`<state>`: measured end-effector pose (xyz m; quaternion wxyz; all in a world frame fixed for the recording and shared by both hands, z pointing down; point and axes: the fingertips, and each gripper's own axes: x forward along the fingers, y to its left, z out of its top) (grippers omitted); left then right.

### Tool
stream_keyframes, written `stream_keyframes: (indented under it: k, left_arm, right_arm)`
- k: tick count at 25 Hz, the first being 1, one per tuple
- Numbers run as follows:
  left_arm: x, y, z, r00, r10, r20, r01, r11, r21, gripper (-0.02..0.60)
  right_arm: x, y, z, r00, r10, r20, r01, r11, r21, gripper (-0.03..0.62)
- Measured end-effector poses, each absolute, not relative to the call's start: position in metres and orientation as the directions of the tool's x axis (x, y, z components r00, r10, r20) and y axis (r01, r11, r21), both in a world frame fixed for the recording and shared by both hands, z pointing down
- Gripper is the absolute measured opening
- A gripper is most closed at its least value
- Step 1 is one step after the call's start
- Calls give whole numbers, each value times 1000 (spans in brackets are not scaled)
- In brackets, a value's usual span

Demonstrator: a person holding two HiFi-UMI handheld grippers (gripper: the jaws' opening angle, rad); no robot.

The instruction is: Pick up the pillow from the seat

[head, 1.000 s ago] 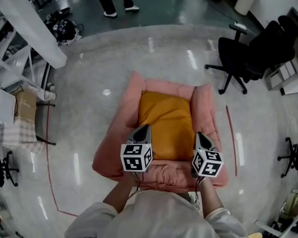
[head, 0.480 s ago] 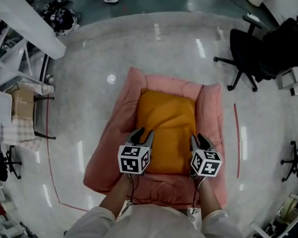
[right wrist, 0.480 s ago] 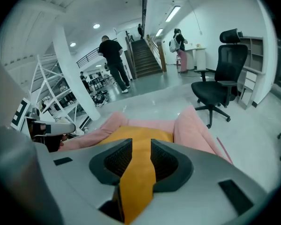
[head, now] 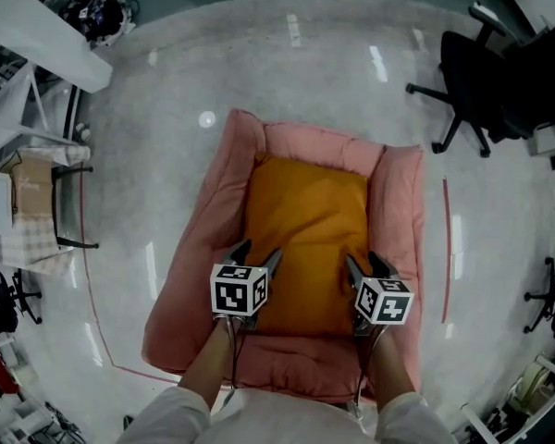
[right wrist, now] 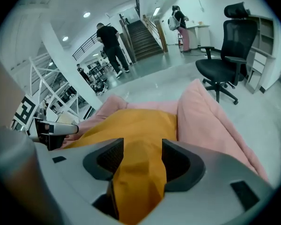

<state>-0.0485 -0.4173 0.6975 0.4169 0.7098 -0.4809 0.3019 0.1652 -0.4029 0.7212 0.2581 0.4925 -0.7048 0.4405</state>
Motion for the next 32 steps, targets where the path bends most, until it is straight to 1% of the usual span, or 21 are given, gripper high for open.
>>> stream_keyframes:
  k: [5,11,15,20,22,26,29,32]
  left_arm:
    - [-51,-413,729,342,-366,866,-937,-197,287,329]
    - [-50,-405,769,311,-248,918,-942,-210,262,339]
    - [-52,-397,792,313,-160,936,-940,-191,281,339]
    - [-50,-395,809,317,-109,942,-936,-195,292,327]
    - [-49,-395,813,325,-97,941,-933,-197,302,309]
    - [-43,-393,814,333,-78,940,-925,-222,310,245]
    - [-42,-394,809,337,-86,938,-921,-235,309,199]
    - [-37,-397,800,344,-117,932,-919,-247,308,117]
  right_arm:
    - [159,-404,752,-420,-393,818,-906,122,-406,255]
    - [149,-394,787,-429,-289,856,-903,127,-410,258]
    - [141,-388,806,-430,-230,873,-902,132,-410,256]
    - [138,-386,821,-449,-195,872,-893,127,-431,255]
    - [136,-386,824,-454,-186,871,-890,136,-435,247]
    - [135,-384,825,-461,-178,869,-886,153,-439,202]
    - [132,-383,822,-472,-180,863,-880,156,-448,148]
    - [131,-384,817,-469,-193,862,-880,190,-436,72]
